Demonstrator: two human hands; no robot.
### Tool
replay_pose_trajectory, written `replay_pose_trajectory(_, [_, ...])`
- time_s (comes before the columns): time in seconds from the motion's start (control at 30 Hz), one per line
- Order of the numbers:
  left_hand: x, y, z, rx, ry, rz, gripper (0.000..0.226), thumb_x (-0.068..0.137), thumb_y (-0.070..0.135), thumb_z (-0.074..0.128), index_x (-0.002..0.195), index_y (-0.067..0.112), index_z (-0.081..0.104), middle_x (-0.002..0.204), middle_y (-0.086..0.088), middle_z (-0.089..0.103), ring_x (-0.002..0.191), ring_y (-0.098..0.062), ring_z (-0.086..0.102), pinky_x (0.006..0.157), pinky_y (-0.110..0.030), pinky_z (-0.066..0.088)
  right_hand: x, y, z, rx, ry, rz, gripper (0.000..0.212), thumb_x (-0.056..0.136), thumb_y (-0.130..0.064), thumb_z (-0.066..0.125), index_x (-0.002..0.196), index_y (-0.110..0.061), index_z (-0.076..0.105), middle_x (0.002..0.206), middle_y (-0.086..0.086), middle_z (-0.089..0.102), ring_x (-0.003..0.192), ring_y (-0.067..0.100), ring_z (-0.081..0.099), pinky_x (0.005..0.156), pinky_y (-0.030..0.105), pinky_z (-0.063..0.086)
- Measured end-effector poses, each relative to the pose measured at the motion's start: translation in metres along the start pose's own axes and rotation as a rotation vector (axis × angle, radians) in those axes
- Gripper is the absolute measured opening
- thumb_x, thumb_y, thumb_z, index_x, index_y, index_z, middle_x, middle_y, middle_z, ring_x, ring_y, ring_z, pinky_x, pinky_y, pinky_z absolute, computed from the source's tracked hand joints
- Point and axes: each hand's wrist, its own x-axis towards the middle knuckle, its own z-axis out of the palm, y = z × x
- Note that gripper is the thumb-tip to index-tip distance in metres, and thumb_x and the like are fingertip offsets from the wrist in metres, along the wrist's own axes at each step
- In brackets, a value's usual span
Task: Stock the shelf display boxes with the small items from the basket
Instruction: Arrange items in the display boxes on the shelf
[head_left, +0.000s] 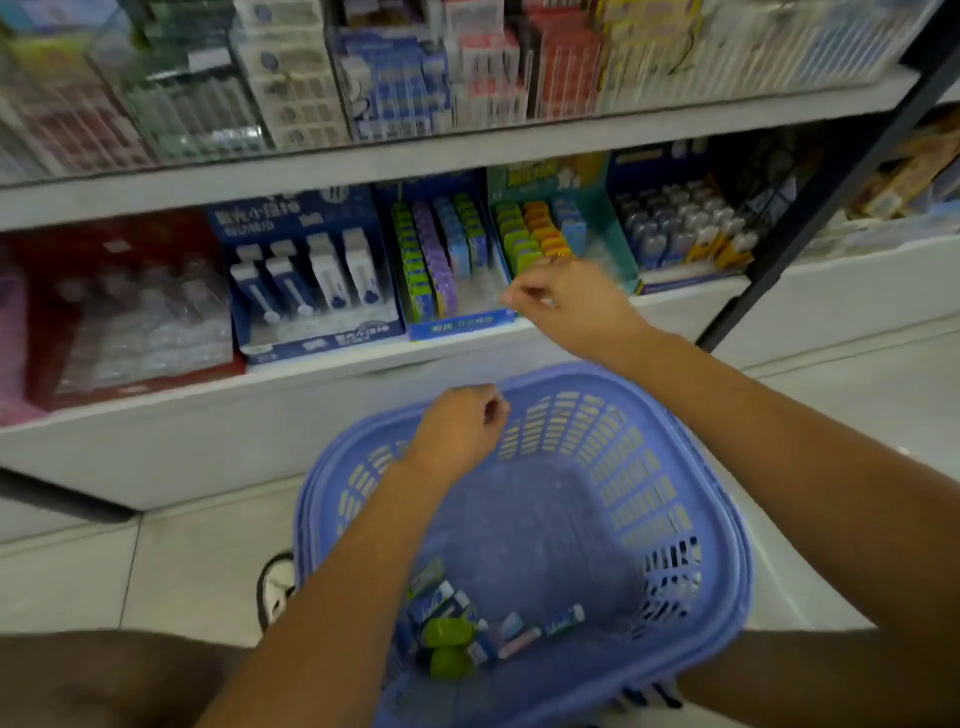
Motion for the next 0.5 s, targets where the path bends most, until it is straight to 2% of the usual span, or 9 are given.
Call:
replay_pose_trajectory(0.03, [-0.009,-0.013,0.009,0.053,-0.127,-0.081,0.020,0.091,0.014,0.048,0.084,0.002,0.063,0.098,-0.021,0.068,0.095,-0.034,0.063,0.079,-0.039,0.046,-0.017,-0.006,0.017,0.052,-0.064,0.031,0.017,0.092,-0.022,0.056,0.097,-0.012,0.069,0.086,0.005,0.069,0.076,0.019,0.058,0.066,0.021,0.037])
replay_pose_trajectory(0.1, [-0.031,-0.040,0.031,0.172,-0.447,-0.207,0.023,0.091,0.014,0.051,0.101,-0.001,0.066,0.110,-0.022,0.065,0.104,-0.032,0.061,0.087,-0.038,0.046,-0.053,-0.007,0.058,0.027,-0.357,0.098,0.028,0.090,-0.021,0.059,0.117,-0.015,0.062,0.101,0.005,0.069,0.091,0.021,0.062,0.078,0.026,0.041])
replay_pose_trajectory(0.17, [-0.058,-0.061,0.055,0.277,-0.765,-0.225,0.030,0.090,0.012,0.056,0.117,-0.001,0.062,0.122,-0.020,0.061,0.111,-0.032,0.058,0.094,-0.037,0.044,-0.088,0.002,0.101,-0.061,-0.709,0.144,0.039,0.089,-0.021,0.060,0.128,-0.015,0.055,0.117,0.008,0.064,0.109,0.024,0.058,0.089,0.029,0.041])
replay_pose_trajectory(0.23, [-0.083,-0.076,0.078,0.388,-0.978,-0.208,0.035,0.087,0.010,0.062,0.119,-0.003,0.059,0.124,-0.023,0.059,0.111,-0.035,0.057,0.094,-0.040,0.045,-0.116,0.014,0.140,-0.066,-0.947,0.199,0.045,0.088,-0.020,0.062,0.131,-0.014,0.052,0.127,0.010,0.058,0.117,0.026,0.052,0.094,0.029,0.038])
replay_pose_trajectory(0.33, [-0.110,-0.080,0.103,0.473,-1.025,-0.169,0.038,0.088,0.013,0.059,0.123,-0.002,0.054,0.128,-0.022,0.056,0.117,-0.036,0.054,0.097,-0.042,0.043,-0.142,0.019,0.182,-0.072,-1.151,0.189,0.047,0.085,-0.021,0.068,0.128,-0.010,0.054,0.125,0.013,0.058,0.115,0.028,0.052,0.092,0.031,0.039])
replay_pose_trajectory(0.43, [-0.116,-0.079,0.116,0.471,-0.898,-0.177,0.039,0.098,0.029,0.045,0.126,0.004,0.054,0.132,-0.017,0.054,0.123,-0.033,0.050,0.100,-0.040,0.038,-0.154,0.011,0.211,-0.061,-1.263,0.176,0.032,0.082,-0.020,0.071,0.109,-0.003,0.067,0.103,0.016,0.065,0.087,0.021,0.054,0.069,0.023,0.036])
replay_pose_trajectory(0.5, [-0.115,-0.080,0.118,0.453,-0.871,-0.193,0.042,0.097,0.037,0.046,0.123,0.006,0.057,0.129,-0.016,0.056,0.121,-0.032,0.051,0.099,-0.038,0.039,-0.157,0.007,0.226,-0.096,-1.321,0.187,0.034,0.082,-0.026,0.072,0.105,-0.001,0.068,0.100,0.015,0.064,0.083,0.020,0.052,0.067,0.023,0.036])
